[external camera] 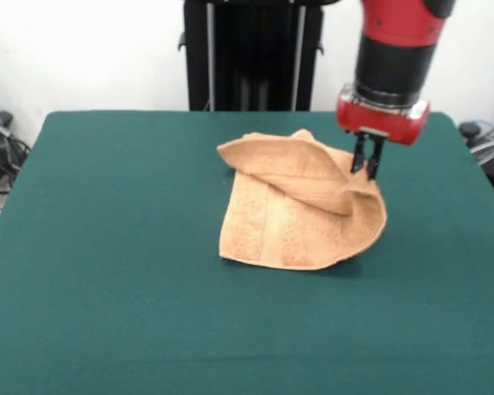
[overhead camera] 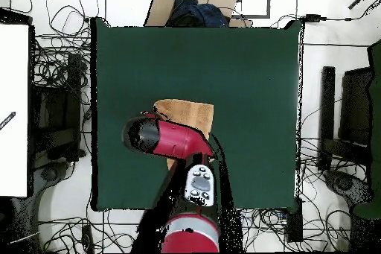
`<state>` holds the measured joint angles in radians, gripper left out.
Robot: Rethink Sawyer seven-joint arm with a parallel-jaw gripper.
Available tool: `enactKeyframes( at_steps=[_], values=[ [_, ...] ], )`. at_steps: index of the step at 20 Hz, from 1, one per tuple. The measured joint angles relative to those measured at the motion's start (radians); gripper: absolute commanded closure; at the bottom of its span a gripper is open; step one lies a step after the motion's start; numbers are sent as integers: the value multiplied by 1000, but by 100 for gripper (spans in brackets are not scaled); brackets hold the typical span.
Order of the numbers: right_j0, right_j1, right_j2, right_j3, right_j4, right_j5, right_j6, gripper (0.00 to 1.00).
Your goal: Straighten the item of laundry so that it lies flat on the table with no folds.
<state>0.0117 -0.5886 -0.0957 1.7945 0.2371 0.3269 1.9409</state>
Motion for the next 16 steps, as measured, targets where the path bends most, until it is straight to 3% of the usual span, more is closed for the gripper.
enactKeyframes(
  at_steps=[6, 11, 16],
  values=[
    [-60, 12, 24, 37, 9, -83, 0, 100],
    [80, 11, -57, 41, 37, -57, 5, 100],
    [146, -16, -63, 40, 35, -4, 5, 100]
  ],
)
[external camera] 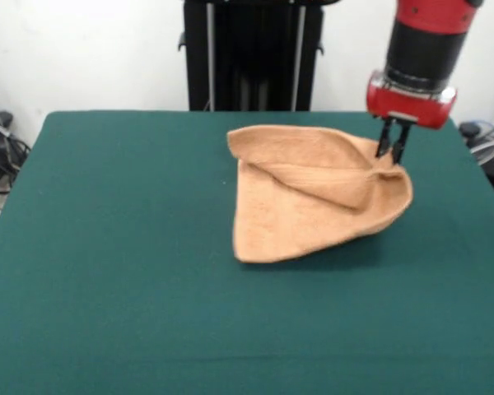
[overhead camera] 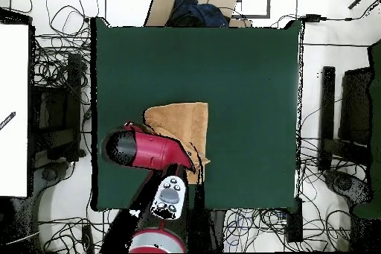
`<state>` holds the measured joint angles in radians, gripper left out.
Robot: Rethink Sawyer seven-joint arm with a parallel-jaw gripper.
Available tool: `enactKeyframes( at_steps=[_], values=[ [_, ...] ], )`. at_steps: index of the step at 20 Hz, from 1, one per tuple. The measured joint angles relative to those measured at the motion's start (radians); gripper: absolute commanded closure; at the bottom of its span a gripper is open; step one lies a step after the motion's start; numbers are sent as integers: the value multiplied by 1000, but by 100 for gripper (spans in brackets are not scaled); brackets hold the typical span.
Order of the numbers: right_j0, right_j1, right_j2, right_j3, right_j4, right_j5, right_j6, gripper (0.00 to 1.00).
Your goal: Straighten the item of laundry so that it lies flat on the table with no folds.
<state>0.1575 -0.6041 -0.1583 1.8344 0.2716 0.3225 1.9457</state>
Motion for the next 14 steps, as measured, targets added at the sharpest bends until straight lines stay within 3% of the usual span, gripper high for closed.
enactKeyframes(
  at_steps=[14],
  values=[
    [-37, -4, 16, -42, -37, 59, 0, 100]
  ],
)
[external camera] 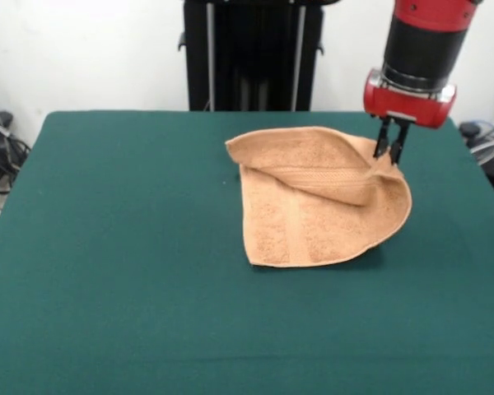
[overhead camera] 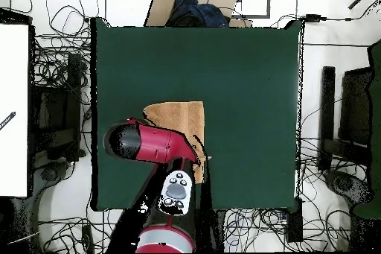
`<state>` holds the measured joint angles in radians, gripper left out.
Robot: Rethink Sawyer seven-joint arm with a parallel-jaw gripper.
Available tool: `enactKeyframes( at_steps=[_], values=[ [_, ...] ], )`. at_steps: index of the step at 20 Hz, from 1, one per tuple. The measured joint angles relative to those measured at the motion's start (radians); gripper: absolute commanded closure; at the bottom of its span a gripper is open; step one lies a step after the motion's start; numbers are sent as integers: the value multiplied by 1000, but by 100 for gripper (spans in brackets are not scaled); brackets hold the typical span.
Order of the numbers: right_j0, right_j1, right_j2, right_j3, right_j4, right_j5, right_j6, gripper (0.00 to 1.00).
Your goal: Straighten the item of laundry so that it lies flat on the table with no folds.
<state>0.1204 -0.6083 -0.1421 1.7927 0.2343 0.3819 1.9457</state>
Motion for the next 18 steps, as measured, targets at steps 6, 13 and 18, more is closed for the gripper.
enactKeyframes(
  at_steps=[6, 13, 18],
  values=[
    [-8, 0, 27, 0, -21, 0, 0, 100],
    [-12, 0, 46, 0, -39, 0, 0, 100],
    [-9, 6, 46, -3, -39, 0, 0, 100]
  ],
)
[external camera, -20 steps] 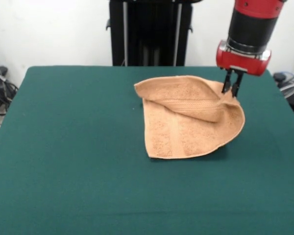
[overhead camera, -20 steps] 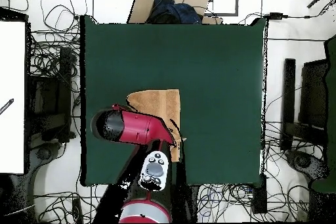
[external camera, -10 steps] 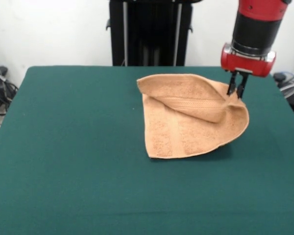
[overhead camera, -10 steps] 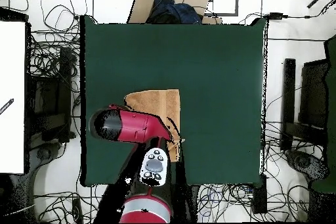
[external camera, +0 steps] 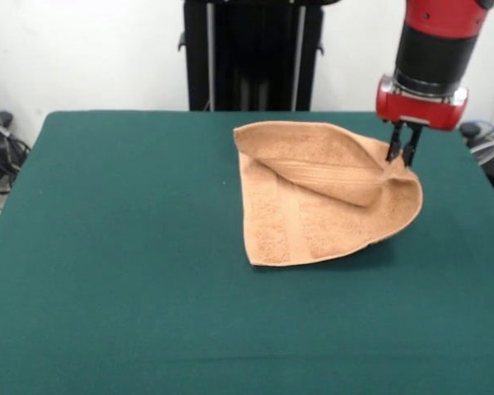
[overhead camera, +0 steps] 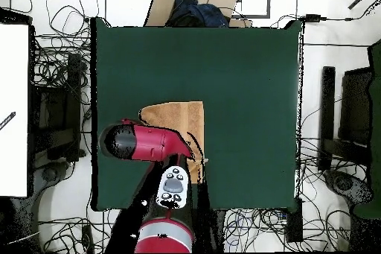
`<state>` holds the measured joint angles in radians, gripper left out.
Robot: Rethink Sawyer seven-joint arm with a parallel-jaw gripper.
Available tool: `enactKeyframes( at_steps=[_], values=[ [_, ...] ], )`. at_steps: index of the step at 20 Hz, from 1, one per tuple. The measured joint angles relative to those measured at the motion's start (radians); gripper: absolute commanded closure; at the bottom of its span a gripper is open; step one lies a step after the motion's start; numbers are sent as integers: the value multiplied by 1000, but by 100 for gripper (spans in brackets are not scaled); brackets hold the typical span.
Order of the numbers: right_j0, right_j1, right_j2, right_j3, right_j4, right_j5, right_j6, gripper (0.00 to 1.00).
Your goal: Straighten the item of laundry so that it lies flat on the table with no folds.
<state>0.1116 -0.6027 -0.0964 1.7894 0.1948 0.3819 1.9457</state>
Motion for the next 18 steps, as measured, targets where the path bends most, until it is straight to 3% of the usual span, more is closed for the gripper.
enactKeyframes(
  at_steps=[6, 18],
  values=[
    [30, 17, -6, -12, 0, -2, 0, 100],
    [208, 91, -28, -38, 72, -29, 0, 100]
  ],
)
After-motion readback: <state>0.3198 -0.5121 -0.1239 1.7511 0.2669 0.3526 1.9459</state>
